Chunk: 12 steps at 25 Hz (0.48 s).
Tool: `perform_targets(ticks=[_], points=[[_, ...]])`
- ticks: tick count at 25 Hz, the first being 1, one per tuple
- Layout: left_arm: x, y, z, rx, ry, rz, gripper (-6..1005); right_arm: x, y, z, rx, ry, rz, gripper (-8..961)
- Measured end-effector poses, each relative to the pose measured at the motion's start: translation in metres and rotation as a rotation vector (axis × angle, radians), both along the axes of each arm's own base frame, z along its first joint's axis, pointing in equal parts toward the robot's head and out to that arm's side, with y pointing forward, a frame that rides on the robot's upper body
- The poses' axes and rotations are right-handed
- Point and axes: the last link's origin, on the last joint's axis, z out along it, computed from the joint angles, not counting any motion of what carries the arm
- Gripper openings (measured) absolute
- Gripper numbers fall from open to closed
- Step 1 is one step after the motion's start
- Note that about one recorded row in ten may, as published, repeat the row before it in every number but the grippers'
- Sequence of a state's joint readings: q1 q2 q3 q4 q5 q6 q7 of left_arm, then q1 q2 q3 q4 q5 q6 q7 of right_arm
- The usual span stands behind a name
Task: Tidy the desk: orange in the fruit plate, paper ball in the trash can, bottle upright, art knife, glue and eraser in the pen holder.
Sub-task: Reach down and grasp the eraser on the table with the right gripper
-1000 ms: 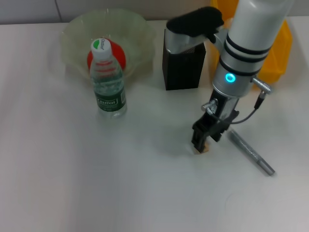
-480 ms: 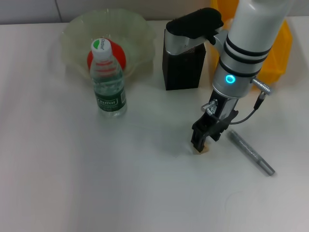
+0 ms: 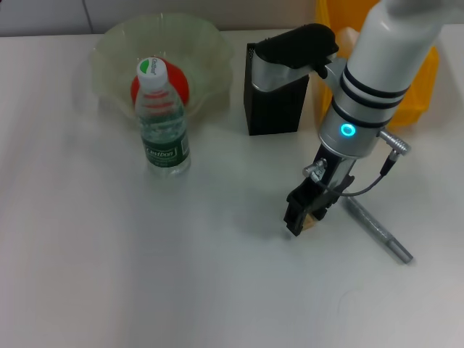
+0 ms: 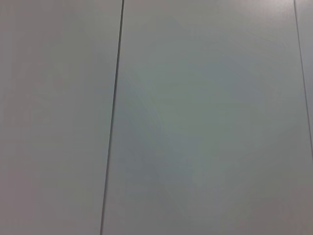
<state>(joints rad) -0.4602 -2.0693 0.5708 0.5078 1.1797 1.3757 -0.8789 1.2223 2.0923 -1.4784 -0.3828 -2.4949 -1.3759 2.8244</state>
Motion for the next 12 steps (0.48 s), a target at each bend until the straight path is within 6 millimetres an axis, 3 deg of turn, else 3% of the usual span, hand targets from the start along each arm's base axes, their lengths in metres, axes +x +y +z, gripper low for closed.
perform_targets(ticks=[12], points=[[-0.0005, -0.0008, -0.0033, -0.009, -0.008, 0.003, 712, -0.0008, 0.0031, -0.0006, 0.015, 0.001, 0.024, 509]])
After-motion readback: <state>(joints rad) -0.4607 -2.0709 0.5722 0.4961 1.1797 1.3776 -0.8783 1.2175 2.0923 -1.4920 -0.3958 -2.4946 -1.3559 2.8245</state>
